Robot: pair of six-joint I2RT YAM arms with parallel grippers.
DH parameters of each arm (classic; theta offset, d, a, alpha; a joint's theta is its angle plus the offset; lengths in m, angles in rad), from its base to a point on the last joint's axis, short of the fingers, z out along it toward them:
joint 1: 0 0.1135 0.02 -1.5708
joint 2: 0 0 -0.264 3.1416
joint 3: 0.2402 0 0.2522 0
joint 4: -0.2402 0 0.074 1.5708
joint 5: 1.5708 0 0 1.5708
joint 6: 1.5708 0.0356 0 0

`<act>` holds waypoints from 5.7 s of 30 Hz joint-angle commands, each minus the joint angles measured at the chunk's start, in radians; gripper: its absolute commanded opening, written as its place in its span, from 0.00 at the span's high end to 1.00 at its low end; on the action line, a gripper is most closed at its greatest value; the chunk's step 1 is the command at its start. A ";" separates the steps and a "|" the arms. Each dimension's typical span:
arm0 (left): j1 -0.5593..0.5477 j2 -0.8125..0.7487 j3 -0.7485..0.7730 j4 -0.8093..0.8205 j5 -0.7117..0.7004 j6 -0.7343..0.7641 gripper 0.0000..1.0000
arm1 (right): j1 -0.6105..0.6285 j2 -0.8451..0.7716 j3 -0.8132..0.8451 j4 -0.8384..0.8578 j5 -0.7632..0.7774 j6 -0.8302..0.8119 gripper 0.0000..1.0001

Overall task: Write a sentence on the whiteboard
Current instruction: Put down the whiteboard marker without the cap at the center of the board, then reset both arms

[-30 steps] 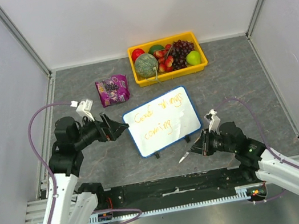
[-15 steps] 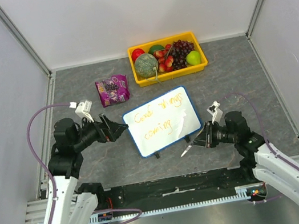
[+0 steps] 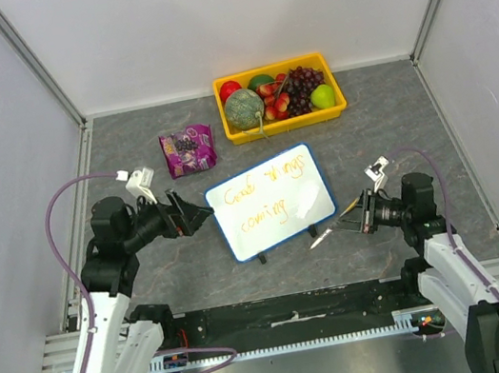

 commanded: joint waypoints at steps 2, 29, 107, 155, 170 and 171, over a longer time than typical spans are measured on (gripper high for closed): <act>0.004 0.004 -0.003 0.003 -0.003 0.030 0.00 | -0.019 0.004 -0.005 0.057 -0.084 -0.004 1.00; 0.003 0.022 -0.005 -0.001 -0.012 0.027 0.00 | -0.019 0.210 0.001 -0.164 0.169 -0.135 0.87; 0.000 0.136 -0.013 -0.001 -0.012 -0.005 0.04 | 0.266 0.170 0.441 -0.154 0.717 -0.161 0.02; -0.002 0.149 0.003 -0.044 -0.227 -0.086 0.04 | 0.806 0.251 0.708 -0.405 1.552 -0.315 0.02; -0.002 0.119 0.001 -0.044 -0.253 -0.092 0.05 | 0.806 0.213 0.695 -0.392 1.553 -0.327 0.02; 0.000 0.114 0.001 -0.043 -0.259 -0.091 0.05 | 0.806 0.213 0.693 -0.392 1.553 -0.327 0.02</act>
